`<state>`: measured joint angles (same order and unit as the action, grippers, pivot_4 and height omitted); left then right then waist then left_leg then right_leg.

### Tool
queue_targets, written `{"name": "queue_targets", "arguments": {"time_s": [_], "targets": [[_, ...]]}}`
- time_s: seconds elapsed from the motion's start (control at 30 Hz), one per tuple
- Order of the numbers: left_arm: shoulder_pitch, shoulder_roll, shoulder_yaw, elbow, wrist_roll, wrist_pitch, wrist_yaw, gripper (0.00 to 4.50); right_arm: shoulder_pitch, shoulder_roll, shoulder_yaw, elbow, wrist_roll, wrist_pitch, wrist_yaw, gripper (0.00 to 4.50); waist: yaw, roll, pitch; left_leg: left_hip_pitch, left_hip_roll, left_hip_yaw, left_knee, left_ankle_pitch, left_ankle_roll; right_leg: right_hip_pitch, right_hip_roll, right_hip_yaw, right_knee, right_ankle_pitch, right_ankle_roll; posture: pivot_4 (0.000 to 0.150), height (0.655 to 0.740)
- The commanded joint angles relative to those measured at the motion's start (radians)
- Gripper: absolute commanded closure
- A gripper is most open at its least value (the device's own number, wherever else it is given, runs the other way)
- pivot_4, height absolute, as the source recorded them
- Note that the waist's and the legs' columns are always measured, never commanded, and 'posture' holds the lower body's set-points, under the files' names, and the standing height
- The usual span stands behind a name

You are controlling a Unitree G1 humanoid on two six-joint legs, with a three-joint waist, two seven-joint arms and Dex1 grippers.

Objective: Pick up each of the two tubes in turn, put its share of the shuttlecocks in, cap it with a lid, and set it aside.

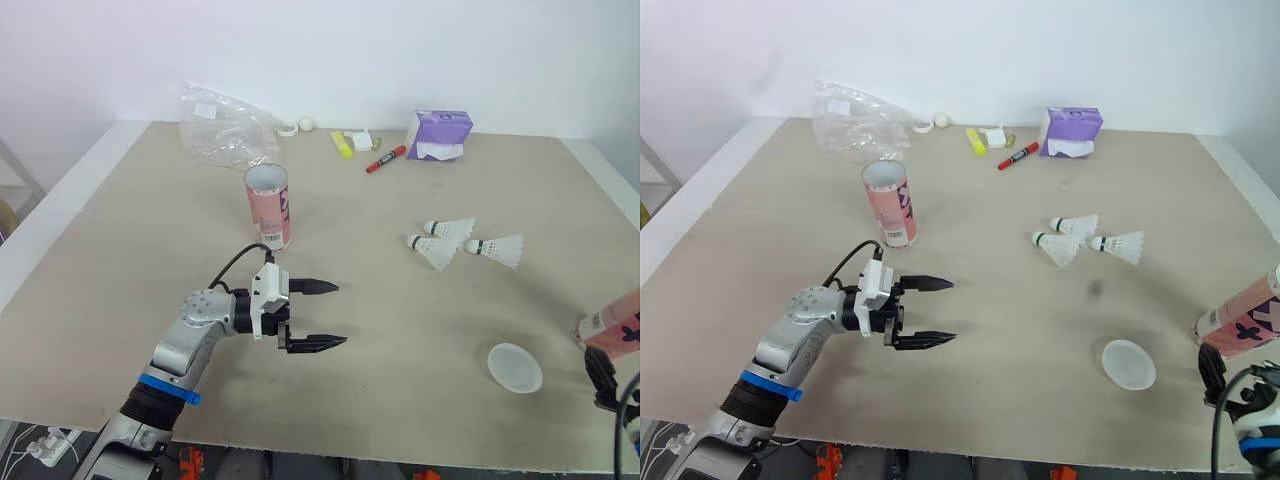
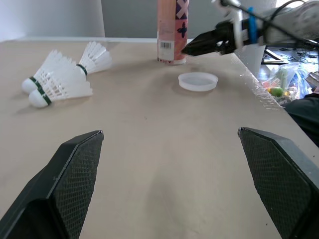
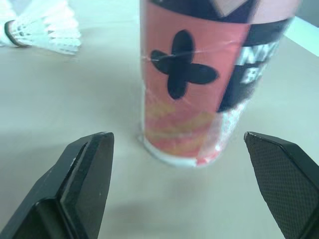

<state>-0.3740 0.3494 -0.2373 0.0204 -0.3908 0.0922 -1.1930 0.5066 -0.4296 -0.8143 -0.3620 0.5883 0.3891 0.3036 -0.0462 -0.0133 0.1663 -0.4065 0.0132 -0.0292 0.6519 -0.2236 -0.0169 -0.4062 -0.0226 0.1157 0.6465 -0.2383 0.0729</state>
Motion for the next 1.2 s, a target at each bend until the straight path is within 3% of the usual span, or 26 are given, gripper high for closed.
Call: {"name": "queue_targets", "arguments": {"time_s": [0.03,0.13,0.23,0.4,0.6,0.9,1.2], "targets": [[-0.024,0.002,0.014,0.005,0.007,-0.024,-0.001,0.00,0.120,-0.038,-0.054,-0.128,0.065,-0.006,0.151,0.03,0.000,0.001,0.000,0.000,0.000,0.000,0.000,0.000,0.000,0.000,0.000,0.000,0.000,0.000,0.000,0.150,0.7400],[-0.034,-0.002,0.023,0.023,0.013,-0.027,0.015,0.00,0.214,-0.071,-0.038,-0.211,0.089,-0.044,0.305,0.03,0.000,0.001,0.000,0.000,0.001,-0.001,-0.001,0.000,0.000,0.000,0.001,-0.001,0.000,0.000,-0.001,0.150,0.7400],[-0.044,-0.007,0.040,0.038,0.025,-0.011,0.057,0.00,0.191,-0.126,0.017,-0.260,0.091,-0.077,0.398,0.03,-0.003,-0.002,0.001,0.001,0.002,0.000,0.000,0.000,0.000,0.000,0.001,-0.001,0.000,0.000,-0.001,0.150,0.7400],[-0.027,0.005,0.064,0.034,0.046,-0.019,0.111,0.00,-0.067,-0.244,0.280,-0.260,0.039,-0.091,0.473,0.03,-0.004,-0.008,0.004,0.001,0.001,0.001,0.002,0.000,0.000,0.000,0.000,-0.002,0.000,0.001,-0.002,0.150,0.7400],[0.037,0.017,0.146,-0.021,0.065,-0.008,0.265,0.00,-0.440,-0.274,0.589,-0.059,-0.055,-0.133,0.599,0.03,0.004,-0.010,0.006,-0.001,0.001,-0.002,-0.001,0.000,-0.001,-0.001,0.002,-0.003,0.000,0.000,-0.001,0.150,0.7400],[0.054,0.022,0.242,0.013,0.134,0.069,0.526,0.00,-0.670,-0.239,0.701,0.183,-0.103,-0.207,0.704,0.03,0.022,-0.010,0.007,-0.003,-0.002,-0.005,0.001,-0.004,-0.005,0.000,-0.002,-0.004,-0.001,-0.001,0.003,0.150,0.7400],[-0.019,-0.009,0.255,0.124,0.159,0.081,0.613,0.00,-0.724,-0.226,0.729,0.233,-0.146,-0.238,0.712,0.03,0.022,-0.010,0.007,-0.002,0.000,-0.005,0.001,-0.003,-0.005,0.000,0.000,-0.005,0.000,0.000,0.005,0.150,0.7400]]}}
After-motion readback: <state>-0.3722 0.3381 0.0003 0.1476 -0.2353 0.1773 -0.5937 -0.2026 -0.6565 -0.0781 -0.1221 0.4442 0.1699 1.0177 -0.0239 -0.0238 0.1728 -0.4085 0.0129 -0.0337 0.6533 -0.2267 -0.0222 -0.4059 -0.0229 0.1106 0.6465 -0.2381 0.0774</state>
